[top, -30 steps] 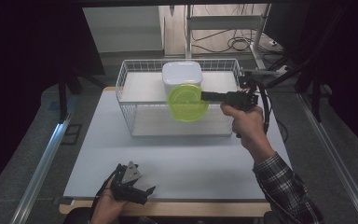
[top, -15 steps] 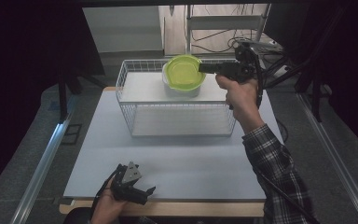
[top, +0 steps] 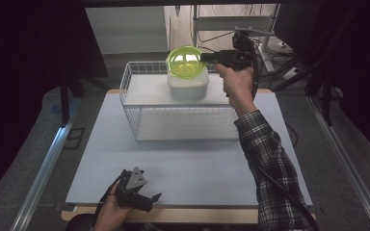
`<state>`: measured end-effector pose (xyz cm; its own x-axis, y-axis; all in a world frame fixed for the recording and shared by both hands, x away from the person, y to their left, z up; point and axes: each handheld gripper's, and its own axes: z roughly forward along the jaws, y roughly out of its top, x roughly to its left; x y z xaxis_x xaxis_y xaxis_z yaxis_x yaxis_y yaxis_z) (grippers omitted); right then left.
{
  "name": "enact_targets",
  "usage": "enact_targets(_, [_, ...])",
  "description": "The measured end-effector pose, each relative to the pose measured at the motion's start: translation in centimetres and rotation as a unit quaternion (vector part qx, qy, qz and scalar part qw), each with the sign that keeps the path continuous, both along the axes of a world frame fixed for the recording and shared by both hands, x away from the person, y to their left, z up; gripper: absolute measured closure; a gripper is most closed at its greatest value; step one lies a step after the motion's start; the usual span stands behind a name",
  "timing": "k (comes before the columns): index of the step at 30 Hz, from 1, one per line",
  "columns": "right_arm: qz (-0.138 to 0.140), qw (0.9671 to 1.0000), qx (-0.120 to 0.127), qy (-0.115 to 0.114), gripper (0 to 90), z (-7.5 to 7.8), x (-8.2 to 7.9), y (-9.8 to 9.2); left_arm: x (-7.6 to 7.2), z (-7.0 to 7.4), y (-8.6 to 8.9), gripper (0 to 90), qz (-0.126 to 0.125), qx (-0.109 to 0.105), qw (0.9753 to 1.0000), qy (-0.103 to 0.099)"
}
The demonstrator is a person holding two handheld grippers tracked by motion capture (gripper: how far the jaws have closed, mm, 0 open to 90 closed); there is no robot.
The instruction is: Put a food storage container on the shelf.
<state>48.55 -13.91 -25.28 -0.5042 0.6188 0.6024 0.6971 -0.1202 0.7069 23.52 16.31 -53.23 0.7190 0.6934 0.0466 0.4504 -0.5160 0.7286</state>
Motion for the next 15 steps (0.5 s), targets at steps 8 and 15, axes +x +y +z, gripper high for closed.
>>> enact_targets(8, [-0.032, 0.9983, -0.047, -0.016, 72.1, -0.04, 0.64, 0.97, 0.0, -0.1, -0.15, 1.6, -0.003, 0.002, 1.0, 0.004])
enact_targets(15, [-0.044, 0.9977, -0.047, -0.023, 60.1, -0.45, 1.03, 1.02, 0.05, -0.16, -0.14, 1.7, -0.003, 0.003, 1.0, 0.006])
